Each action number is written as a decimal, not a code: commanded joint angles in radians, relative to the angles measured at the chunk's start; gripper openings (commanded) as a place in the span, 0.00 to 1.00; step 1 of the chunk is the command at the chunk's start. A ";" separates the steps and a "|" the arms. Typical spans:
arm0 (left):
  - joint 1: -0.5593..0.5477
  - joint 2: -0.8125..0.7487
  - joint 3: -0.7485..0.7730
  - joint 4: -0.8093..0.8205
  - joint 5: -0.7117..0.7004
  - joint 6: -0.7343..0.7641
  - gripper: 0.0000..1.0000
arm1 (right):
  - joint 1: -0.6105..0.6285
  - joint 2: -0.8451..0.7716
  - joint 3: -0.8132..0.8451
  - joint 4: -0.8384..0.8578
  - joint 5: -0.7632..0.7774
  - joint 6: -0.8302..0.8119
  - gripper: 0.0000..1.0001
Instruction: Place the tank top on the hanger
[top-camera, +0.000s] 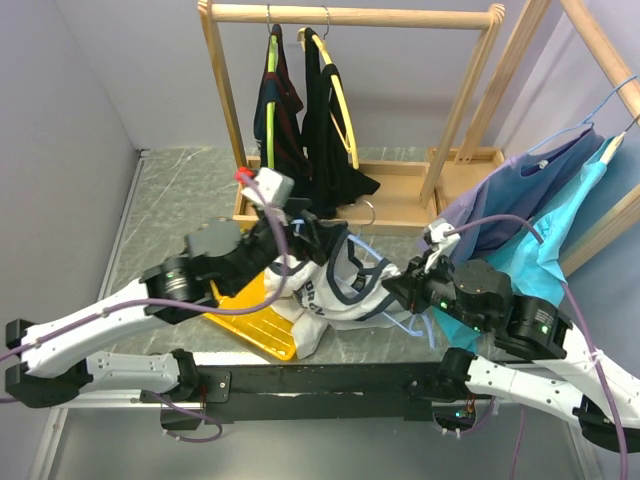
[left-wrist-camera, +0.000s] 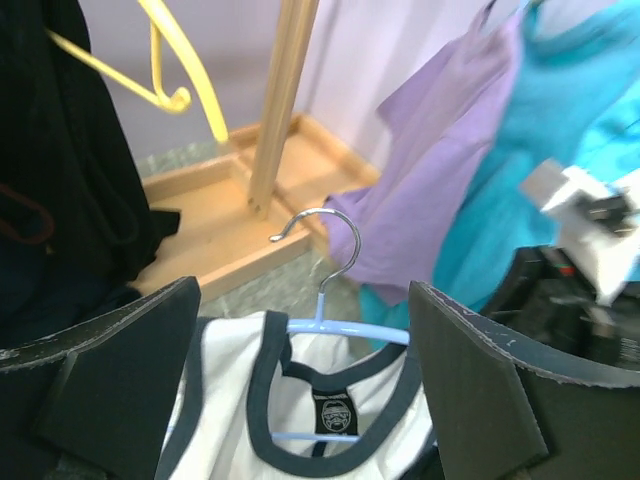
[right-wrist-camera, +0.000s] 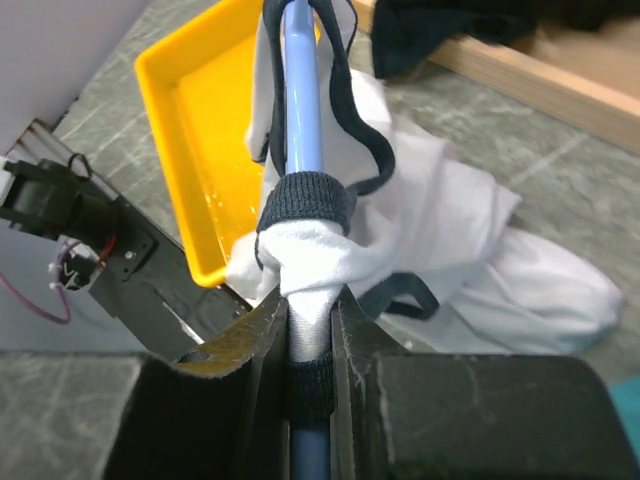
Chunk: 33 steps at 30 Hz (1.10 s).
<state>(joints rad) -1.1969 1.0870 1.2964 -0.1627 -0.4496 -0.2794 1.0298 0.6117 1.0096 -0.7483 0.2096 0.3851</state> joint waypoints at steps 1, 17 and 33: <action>-0.003 -0.104 -0.011 0.071 0.037 -0.035 0.91 | -0.002 -0.053 0.092 -0.063 0.118 0.069 0.00; -0.004 -0.248 -0.085 0.077 -0.018 -0.060 0.89 | -0.005 0.394 0.809 -0.341 0.682 0.123 0.00; -0.003 -0.306 -0.121 0.003 -0.067 -0.078 0.89 | -0.257 0.777 1.374 -0.220 0.616 -0.143 0.00</action>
<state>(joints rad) -1.1973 0.7982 1.1927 -0.1478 -0.4862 -0.3462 0.7868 1.4075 2.2593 -1.1095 0.7513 0.3363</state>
